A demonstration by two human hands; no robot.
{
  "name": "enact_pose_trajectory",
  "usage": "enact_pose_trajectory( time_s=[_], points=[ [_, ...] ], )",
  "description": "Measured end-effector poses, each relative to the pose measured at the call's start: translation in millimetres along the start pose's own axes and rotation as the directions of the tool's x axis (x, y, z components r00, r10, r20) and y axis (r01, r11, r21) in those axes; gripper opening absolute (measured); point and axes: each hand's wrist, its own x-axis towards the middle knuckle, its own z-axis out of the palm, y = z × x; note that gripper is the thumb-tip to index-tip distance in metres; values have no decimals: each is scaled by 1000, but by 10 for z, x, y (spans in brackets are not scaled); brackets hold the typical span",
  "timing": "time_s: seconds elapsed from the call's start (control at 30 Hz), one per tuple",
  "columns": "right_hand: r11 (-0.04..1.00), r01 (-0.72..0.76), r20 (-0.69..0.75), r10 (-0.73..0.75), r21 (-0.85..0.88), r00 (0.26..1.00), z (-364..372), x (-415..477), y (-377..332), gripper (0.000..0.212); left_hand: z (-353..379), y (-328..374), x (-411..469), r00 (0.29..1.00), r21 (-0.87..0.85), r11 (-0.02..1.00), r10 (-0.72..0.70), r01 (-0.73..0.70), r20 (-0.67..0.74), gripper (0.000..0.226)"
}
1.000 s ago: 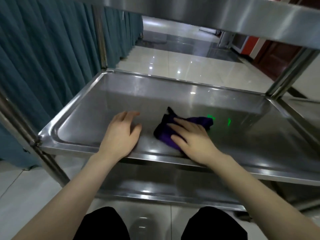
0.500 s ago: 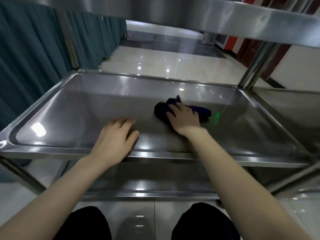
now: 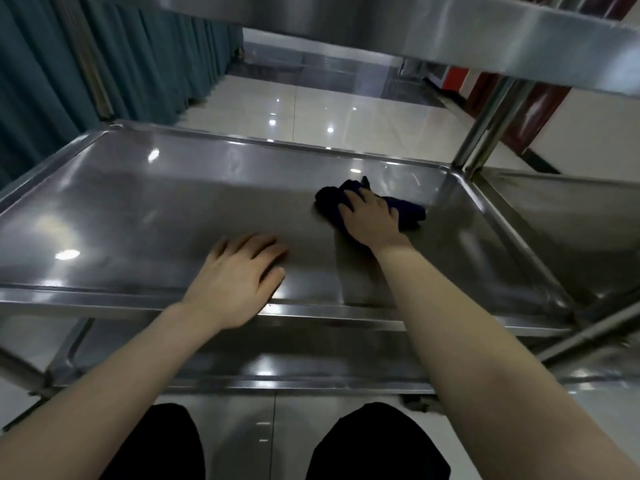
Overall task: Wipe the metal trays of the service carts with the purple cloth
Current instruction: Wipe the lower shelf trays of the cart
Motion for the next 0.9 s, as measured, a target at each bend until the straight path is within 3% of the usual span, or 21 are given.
enact_pose_trajectory(
  time_s=[0.13, 0.23, 0.3, 0.4, 0.53, 0.6, 0.67, 0.77, 0.83, 0.9],
  points=[
    [986, 167, 36, -166, -20, 985, 11, -549, 73, 49, -27, 15, 10, 1000, -7, 1000, -5, 6, 9, 76],
    [950, 303, -72, -309, -77, 948, -18, -1494, 301, 51, -28, 26, 19, 1000, 2, 1000, -9, 9, 13, 73],
    [956, 289, -93, -292, -51, 952, -57, -1786, 440, 54, -21, 29, 29, 1000, 13, 1000, -14, 14, 23, 72],
    [971, 225, -20, -227, -86, 974, -127, -1381, 595, 51, -30, 24, 22, 999, 34, 999, -14, 13, 50, 72],
    [998, -63, 22, 63, 8, 998, -247, -443, 782, 52, -45, 58, 2, 998, 47, 999, -16, 13, 53, 76],
    [993, -113, 20, 113, 20, 993, -234, -299, 802, 52, -62, 63, 7, 997, 43, 999, -22, 19, 77, 80],
    [997, -79, 20, 78, 12, 997, -184, -469, 776, 52, -100, 61, 28, 993, 54, 998, -26, 20, 112, 82],
    [995, 91, -32, -92, -52, 995, -163, -1181, 845, 50, -121, 144, 124, 995, 103, 994, -40, 30, 96, 67],
    [987, 142, -67, -147, -78, 987, -219, -1720, 915, 48, -85, 315, 237, 997, 1, 997, -72, 72, 16, 47],
    [989, 121, -71, -127, -81, 989, -263, -2046, 979, 54, -8, 583, 384, 1000, -93, 995, -24, 22, -19, 40]
  ],
)
